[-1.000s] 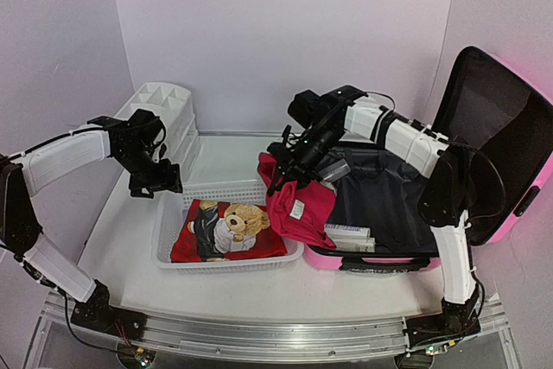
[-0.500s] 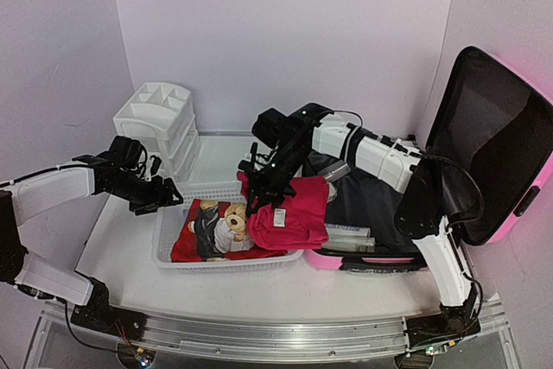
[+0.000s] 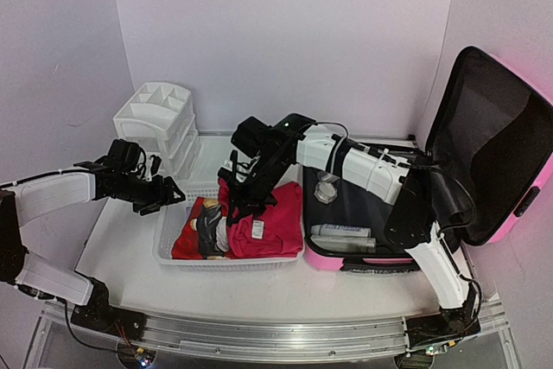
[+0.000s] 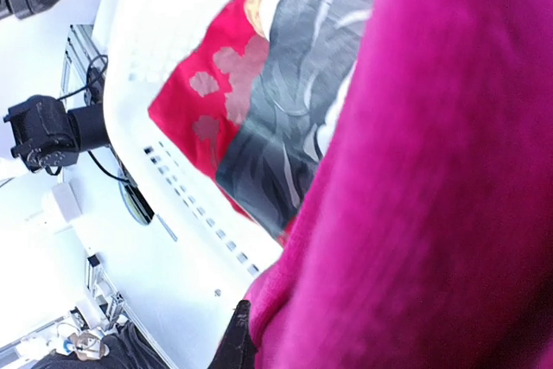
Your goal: Open, take out, and arrange the luggage
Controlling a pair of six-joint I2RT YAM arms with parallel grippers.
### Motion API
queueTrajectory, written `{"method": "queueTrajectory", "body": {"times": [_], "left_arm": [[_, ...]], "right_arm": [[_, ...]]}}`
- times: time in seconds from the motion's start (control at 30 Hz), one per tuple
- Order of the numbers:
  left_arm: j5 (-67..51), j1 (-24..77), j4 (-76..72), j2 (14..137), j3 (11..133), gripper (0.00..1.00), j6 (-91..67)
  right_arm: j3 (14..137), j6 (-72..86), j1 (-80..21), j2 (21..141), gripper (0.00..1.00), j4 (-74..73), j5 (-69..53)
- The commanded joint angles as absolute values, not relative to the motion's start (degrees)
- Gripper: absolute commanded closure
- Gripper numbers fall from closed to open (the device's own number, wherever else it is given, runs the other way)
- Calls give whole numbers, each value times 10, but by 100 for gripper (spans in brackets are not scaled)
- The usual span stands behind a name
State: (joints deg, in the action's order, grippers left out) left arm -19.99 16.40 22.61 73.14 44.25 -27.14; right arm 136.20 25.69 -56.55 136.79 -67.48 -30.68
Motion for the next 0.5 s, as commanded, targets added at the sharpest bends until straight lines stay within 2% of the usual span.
{"method": "queueTrajectory", "body": {"times": [0.0, 0.47], "left_arm": [[-271, 174, 186, 726, 440, 27, -284], [-276, 174, 184, 736, 445, 28, -284]], "right_arm": [[1414, 278, -571, 1399, 100, -623, -320], [1448, 325, -593, 1451, 100, -562, -309]]}}
